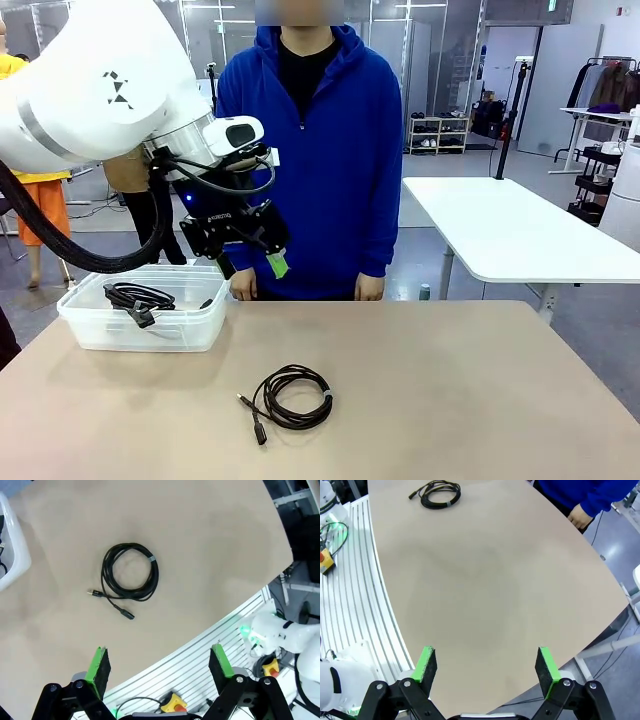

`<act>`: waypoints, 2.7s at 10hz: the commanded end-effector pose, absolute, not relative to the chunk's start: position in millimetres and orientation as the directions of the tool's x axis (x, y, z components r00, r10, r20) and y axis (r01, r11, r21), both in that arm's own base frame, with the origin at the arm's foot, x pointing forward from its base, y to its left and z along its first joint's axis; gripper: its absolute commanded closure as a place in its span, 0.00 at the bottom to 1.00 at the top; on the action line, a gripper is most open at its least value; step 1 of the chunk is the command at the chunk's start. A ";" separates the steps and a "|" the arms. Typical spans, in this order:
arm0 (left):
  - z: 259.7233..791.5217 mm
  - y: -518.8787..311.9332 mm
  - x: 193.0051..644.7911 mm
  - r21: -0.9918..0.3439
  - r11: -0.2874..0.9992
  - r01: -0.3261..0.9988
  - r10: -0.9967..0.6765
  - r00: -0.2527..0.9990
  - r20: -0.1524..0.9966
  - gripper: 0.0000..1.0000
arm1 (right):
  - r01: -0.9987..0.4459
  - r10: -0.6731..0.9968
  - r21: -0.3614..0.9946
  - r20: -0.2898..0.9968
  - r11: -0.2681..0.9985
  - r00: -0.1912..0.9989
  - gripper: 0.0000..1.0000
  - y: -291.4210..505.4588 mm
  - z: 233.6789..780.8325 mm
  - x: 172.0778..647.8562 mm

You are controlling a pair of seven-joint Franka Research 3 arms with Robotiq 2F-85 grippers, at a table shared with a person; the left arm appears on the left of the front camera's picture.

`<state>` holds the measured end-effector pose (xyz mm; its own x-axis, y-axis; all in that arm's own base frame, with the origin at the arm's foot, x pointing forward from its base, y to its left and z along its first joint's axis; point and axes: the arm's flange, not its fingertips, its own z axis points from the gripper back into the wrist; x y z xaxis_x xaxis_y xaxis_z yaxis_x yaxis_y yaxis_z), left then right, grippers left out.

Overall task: Organize and store the cables.
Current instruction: Place the USB Extension Cable into the Organizing box.

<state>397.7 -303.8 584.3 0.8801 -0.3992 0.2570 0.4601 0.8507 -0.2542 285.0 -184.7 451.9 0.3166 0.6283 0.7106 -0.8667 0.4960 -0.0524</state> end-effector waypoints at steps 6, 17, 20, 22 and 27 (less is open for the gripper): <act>483.3 -436.4 413.4 -0.040 0.983 0.181 -0.174 0.975 0.138 0.00 | -0.865 0.617 -0.042 0.717 0.501 0.323 0.00 -183.7 455.3 285.6; 317.3 -474.8 472.4 -0.040 0.979 0.198 -0.188 0.966 0.180 0.00 | -0.865 0.617 -0.042 0.717 0.501 0.323 0.00 -183.7 455.3 285.6; 310.6 -469.4 475.1 -0.035 0.984 0.176 -0.172 0.979 0.113 0.00 | -0.865 0.617 -0.042 0.717 0.501 0.323 0.00 -183.7 455.3 285.6; 312.2 -467.6 473.0 -0.036 0.990 0.138 -0.133 0.985 0.110 0.00 | -0.865 0.617 -0.042 0.717 0.501 0.323 0.00 -183.7 455.3 285.6; 316.3 -473.4 459.2 -0.001 0.999 0.036 -0.035 0.989 0.144 0.98 | -0.865 0.617 -0.042 0.717 0.501 0.323 0.00 -183.7 455.3 285.6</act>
<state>465.1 -478.7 313.2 0.9889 -0.0555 0.1381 0.0609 0.9975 -0.0354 285.2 -183.1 452.6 0.3262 0.6230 0.7109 -0.8636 0.5022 -0.0438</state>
